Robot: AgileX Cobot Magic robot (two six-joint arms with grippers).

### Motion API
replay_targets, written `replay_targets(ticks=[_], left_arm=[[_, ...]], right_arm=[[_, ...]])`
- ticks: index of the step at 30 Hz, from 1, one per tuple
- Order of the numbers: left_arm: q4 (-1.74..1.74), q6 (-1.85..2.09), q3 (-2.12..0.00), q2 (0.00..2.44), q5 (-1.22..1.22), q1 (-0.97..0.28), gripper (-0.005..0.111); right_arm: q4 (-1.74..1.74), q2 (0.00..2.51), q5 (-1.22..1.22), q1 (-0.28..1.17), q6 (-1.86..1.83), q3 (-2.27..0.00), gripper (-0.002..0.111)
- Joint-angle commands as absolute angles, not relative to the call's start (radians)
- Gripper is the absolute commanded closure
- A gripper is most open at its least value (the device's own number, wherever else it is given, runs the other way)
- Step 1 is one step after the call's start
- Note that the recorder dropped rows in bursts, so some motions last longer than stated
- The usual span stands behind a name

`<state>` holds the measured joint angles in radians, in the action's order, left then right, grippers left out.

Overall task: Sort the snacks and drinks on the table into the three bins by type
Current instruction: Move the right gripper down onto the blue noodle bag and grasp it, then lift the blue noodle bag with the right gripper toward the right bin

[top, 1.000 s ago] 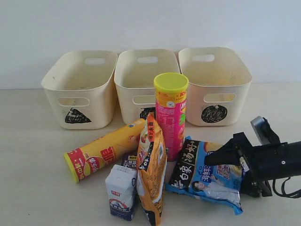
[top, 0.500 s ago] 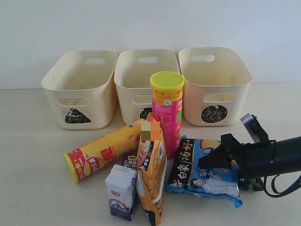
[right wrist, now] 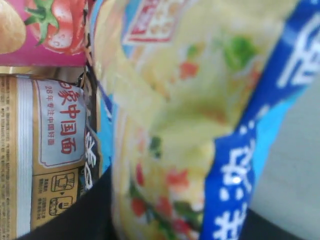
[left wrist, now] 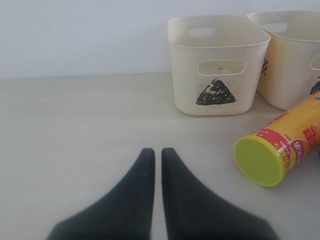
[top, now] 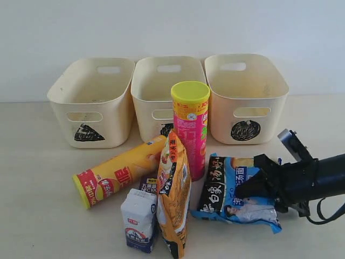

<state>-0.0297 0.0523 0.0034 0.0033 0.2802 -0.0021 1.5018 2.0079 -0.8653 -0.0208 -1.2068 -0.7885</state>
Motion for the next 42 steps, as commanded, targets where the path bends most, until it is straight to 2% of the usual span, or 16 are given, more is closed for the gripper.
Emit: replay_targets(ticks=[1,24,42], left_arm=[[-0.033,0.046,0.0,0.0,0.27,-0.01,0.103],[-0.033,0.046,0.0,0.0,0.27,-0.01,0.103],[-0.033,0.046,0.0,0.0,0.27,-0.01,0.103]], right_arm=[[1.458,1.961,-0.786,-0.03,-1.196,-0.78,0.108],[1.054,1.456,-0.668,-0.03,-0.897,-0.78,0.108],[1.037,1.028,-0.422,-0.03,-0.867,-0.823,0.108]])
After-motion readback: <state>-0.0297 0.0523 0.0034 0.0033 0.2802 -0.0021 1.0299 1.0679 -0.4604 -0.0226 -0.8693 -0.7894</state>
